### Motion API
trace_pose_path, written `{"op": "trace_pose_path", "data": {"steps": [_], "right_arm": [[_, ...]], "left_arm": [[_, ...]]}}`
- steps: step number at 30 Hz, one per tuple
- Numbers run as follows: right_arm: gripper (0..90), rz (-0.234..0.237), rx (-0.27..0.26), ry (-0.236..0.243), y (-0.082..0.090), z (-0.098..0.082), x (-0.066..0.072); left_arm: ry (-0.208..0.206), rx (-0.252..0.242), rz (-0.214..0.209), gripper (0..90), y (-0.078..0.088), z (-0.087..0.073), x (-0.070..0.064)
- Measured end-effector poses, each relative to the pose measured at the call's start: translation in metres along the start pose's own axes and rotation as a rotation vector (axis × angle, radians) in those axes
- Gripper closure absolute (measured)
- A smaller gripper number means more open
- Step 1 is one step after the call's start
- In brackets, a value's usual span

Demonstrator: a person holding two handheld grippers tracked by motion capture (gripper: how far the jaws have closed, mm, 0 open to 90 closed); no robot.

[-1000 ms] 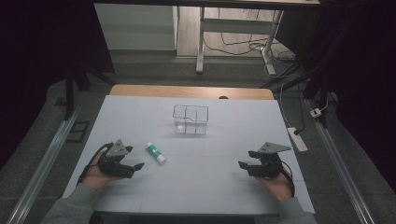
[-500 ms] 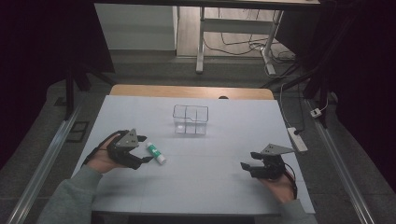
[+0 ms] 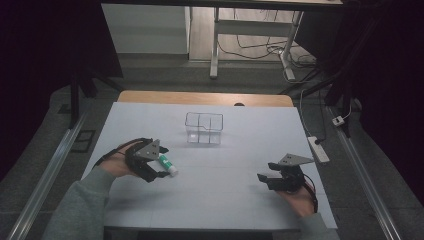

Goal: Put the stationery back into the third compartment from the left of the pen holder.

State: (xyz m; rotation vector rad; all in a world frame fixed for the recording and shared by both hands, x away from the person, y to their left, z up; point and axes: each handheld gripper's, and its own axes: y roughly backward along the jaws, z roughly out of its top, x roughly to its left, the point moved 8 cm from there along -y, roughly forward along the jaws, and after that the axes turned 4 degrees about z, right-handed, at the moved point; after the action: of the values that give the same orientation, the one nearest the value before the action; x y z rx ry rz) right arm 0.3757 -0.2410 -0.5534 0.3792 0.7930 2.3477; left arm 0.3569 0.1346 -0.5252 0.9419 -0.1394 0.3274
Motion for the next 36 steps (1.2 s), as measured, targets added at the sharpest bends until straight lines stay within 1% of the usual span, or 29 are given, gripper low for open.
{"op": "trace_pose_path", "data": {"steps": [2,4,8,12,14,18,23,25,26,28,30,31,33,34,36], "right_arm": [[34.0,0.0,0.0,-0.002,0.0,0.0,0.0],[34.0,0.001,0.0,-0.001,0.001,0.0,0.0],[34.0,0.001,-0.001,0.0,0.002,0.0,-0.001],[34.0,-0.001,0.002,0.005,0.002,-0.001,-0.001],[34.0,0.001,0.001,0.004,0.002,-0.001,0.0],[33.9,0.003,0.004,0.005,0.001,-0.001,0.0],[33.9,0.003,0.008,0.006,0.001,-0.002,0.0],[33.9,0.002,0.01,0.006,0.001,-0.002,0.0],[33.8,0.003,0.01,0.006,0.001,-0.002,0.0],[33.9,0.001,0.014,0.006,0.0,-0.002,0.0],[33.8,0.002,0.014,0.006,0.0,-0.003,0.0],[33.8,0.001,0.02,0.007,0.0,-0.003,0.0],[33.7,0.002,0.018,0.003,-0.001,-0.003,-0.001],[33.6,0.007,0.019,0.001,-0.001,-0.003,0.0],[33.6,0.008,0.023,0.0,-0.001,-0.004,0.0]], "left_arm": [[-0.019,0.008,-0.016,22.1,-0.003,0.002,-0.001],[-0.026,0.018,-0.036,22.1,-0.005,0.004,0.0],[-0.034,0.018,-0.061,22.6,-0.01,0.006,0.002],[-0.039,0.038,-0.079,22.4,-0.016,0.003,0.005],[-0.042,0.061,-0.102,23.0,-0.018,0.002,0.006],[-0.047,0.07,-0.139,24.8,-0.026,0.001,0.007],[-0.068,0.091,-0.181,26.4,-0.035,-0.004,0.011],[-0.086,0.111,-0.193,27.0,-0.038,-0.005,0.013],[-0.105,0.121,-0.201,27.2,-0.039,-0.006,0.015],[-0.124,0.127,-0.216,28.0,-0.042,-0.006,0.016],[-0.143,0.135,-0.242,29.1,-0.045,-0.008,0.015],[-0.153,0.153,-0.257,30.0,-0.046,-0.01,0.014],[-0.182,0.196,-0.26,31.4,-0.049,-0.013,0.014],[-0.193,0.207,-0.261,32.0,-0.05,-0.013,0.014],[-0.21,0.207,-0.267,32.9,-0.054,-0.011,0.014]]}}
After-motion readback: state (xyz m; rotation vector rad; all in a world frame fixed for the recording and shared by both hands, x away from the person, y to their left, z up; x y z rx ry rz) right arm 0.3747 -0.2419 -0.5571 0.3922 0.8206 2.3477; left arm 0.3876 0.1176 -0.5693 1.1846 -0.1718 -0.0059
